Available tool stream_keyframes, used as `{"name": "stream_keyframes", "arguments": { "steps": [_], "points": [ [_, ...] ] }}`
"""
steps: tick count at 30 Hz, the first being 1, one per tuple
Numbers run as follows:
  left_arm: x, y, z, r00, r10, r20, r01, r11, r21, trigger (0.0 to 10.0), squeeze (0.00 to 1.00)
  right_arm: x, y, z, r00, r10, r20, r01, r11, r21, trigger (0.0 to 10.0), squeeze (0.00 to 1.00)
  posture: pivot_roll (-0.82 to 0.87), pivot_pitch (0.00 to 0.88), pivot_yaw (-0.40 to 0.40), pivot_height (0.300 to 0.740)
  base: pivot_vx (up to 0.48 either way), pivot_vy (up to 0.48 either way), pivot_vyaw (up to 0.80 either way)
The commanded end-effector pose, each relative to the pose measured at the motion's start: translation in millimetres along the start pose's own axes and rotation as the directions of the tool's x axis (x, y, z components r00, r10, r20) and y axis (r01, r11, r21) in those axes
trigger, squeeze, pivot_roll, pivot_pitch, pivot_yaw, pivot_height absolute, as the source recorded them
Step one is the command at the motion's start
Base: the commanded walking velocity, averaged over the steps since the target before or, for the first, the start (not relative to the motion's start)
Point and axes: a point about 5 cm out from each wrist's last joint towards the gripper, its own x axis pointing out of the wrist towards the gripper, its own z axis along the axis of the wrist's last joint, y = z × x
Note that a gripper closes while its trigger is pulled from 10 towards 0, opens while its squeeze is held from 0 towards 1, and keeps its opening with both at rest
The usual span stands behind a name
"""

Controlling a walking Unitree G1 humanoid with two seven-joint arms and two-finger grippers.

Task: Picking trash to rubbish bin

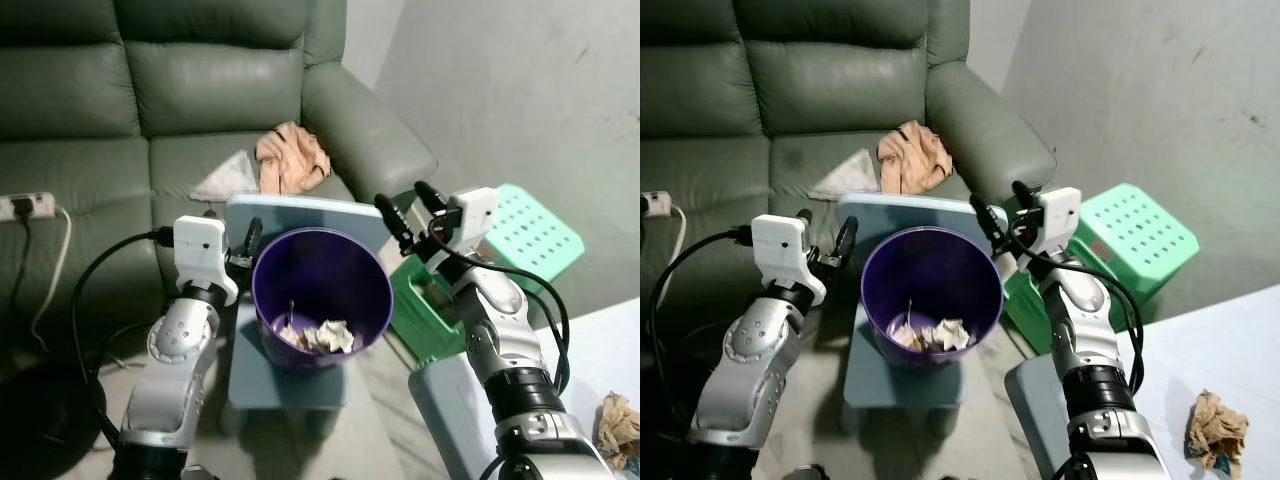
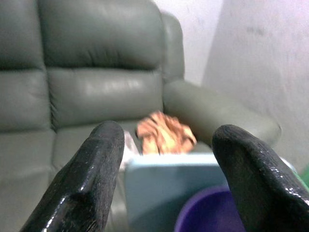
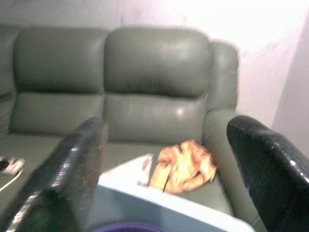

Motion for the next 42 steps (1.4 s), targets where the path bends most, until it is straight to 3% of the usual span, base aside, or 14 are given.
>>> {"name": "stream_keyframes", "arguments": {
  "steps": [1, 7, 9, 16, 21, 22, 23, 30, 42],
  "points": [
    [8.0, 2.9, 1, 0.999, 0.030, 0.013, -0.029, 0.999, -0.035, 10.0, 0.00, -8.1, -2.9, 2, 0.996, -0.087, 0.020, 0.087, 0.996, 0.000, 10.0, 1.00, 0.07, 0.000, -0.134, 0.740, 0.000, 0.000, 0.00],
    [10.7, 7.4, -2, 0.998, 0.055, 0.022, -0.053, 0.993, -0.101, 10.0, 0.00, -21.4, 2.0, -2, 0.990, -0.140, 0.030, 0.140, 0.990, -0.015, 10.0, 1.00, 0.07, 0.000, -0.119, 0.740, 0.000, 0.000, 0.00],
    [6.0, 7.9, -10, 0.999, 0.051, 0.017, -0.048, 0.988, -0.144, 10.0, 0.00, -34.9, 4.1, -9, 0.985, -0.173, 0.012, 0.174, 0.984, -0.025, 10.0, 1.00, 0.05, 0.000, -0.102, 0.740, 0.000, 0.000, 0.00],
    [-1.4, 7.8, -20, 1.000, 0.028, 0.010, -0.026, 0.984, -0.174, 10.0, 0.00, -55.8, 4.5, -21, 0.967, -0.252, -0.032, 0.251, 0.968, -0.024, 10.0, 1.00, 0.04, 0.000, -0.083, 0.740, 0.000, 0.000, 0.00],
    [5.6, 8.3, -23, 0.999, 0.017, -0.027, -0.022, 0.984, -0.178, 10.0, 0.00, -60.3, 4.7, -21, 0.954, -0.296, -0.043, 0.294, 0.955, -0.047, 10.0, 1.00, 0.04, 0.000, -0.084, 0.740, 0.000, 0.000, 0.00],
    [9.5, 7.8, -21, 1.000, -0.001, -0.016, -0.002, 0.987, -0.162, 10.0, 0.00, -59.0, 5.0, -19, 0.953, -0.299, -0.045, 0.296, 0.953, -0.064, 10.0, 0.78, 0.03, 0.000, -0.082, 0.740, 0.000, 0.000, 0.00],
    [11.8, 7.8, -19, 1.000, -0.009, -0.010, 0.008, 0.988, -0.153, 10.0, 0.00, -57.5, 5.4, -18, 0.954, -0.295, -0.042, 0.292, 0.954, -0.069, 10.0, 0.00, 0.03, 0.000, -0.081, 0.740, 0.000, 0.000, 0.00],
    [22.3, 10.3, -12, 1.000, -0.029, 0.008, 0.029, 0.990, -0.137, 10.0, 0.00, -54.7, 3.0, -18, 0.954, -0.291, -0.074, 0.280, 0.951, -0.131, 10.0, 0.00, 0.01, 0.000, -0.073, 0.740, 0.000, 0.000, 0.00],
    [24.9, 2.8, -15, 0.998, -0.069, 0.014, 0.070, 0.989, -0.134, 10.0, 0.00, -58.8, 5.1, -23, 0.947, -0.301, -0.112, 0.283, 0.947, -0.155, 10.0, 0.00, 0.00, 0.000, -0.071, 0.740, 0.000, 0.000, -0.74]
  ]
}}
